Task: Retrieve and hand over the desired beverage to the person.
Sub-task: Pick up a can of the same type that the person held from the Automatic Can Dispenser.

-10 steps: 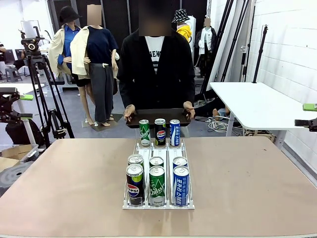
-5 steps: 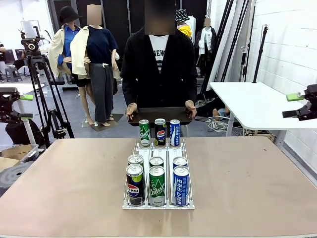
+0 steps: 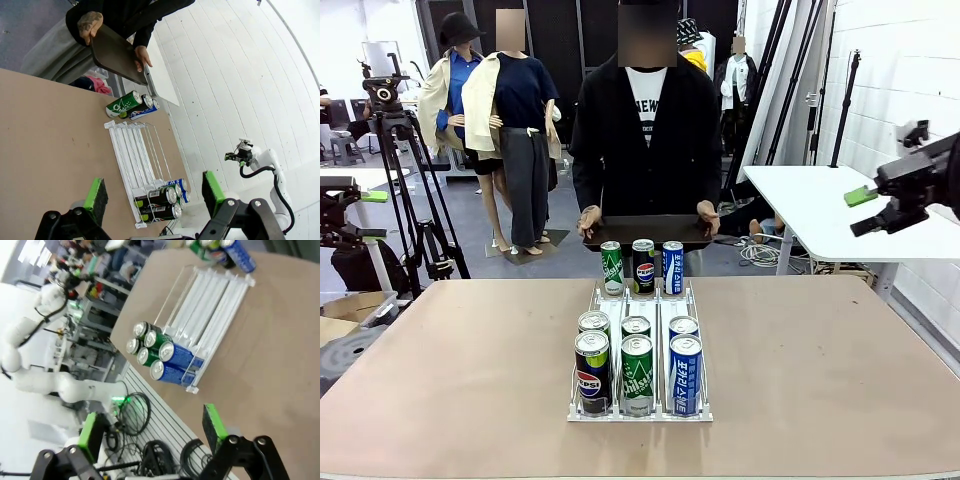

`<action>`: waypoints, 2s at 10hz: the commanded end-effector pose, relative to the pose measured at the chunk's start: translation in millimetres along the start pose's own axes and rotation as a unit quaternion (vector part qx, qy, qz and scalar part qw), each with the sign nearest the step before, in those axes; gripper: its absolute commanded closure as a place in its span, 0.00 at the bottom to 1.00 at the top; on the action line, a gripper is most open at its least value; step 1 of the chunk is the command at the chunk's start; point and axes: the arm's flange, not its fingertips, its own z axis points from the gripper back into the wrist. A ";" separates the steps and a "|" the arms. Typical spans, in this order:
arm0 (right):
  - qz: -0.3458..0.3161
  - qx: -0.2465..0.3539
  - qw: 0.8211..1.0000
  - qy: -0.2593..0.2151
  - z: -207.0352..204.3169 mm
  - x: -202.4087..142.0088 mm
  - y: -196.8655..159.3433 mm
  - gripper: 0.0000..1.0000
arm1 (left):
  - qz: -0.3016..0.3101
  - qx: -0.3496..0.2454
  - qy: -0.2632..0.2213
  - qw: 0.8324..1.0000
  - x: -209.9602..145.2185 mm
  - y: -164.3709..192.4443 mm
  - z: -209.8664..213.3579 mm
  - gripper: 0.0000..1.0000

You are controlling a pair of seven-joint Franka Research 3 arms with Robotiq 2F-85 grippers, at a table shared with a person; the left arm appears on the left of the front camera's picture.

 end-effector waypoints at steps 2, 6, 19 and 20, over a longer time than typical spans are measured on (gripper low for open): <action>0.013 -0.053 0.997 0.054 -24.0 13.1 35.5 0.00 | 0.001 0.000 -0.002 1.000 0.4 -0.8 1.9 0.00; 0.046 -0.101 0.988 0.103 -65.7 17.7 76.6 0.00 | 0.001 0.000 -0.002 1.000 0.4 -0.8 1.9 0.00; 0.147 -0.288 0.915 0.240 -221.6 17.7 146.8 0.00 | 0.001 0.000 -0.002 1.000 0.4 -0.8 1.9 0.00; 0.151 -0.304 0.909 0.243 -237.0 15.2 146.5 0.00 | 0.001 0.000 -0.002 1.000 0.4 -0.8 1.9 0.00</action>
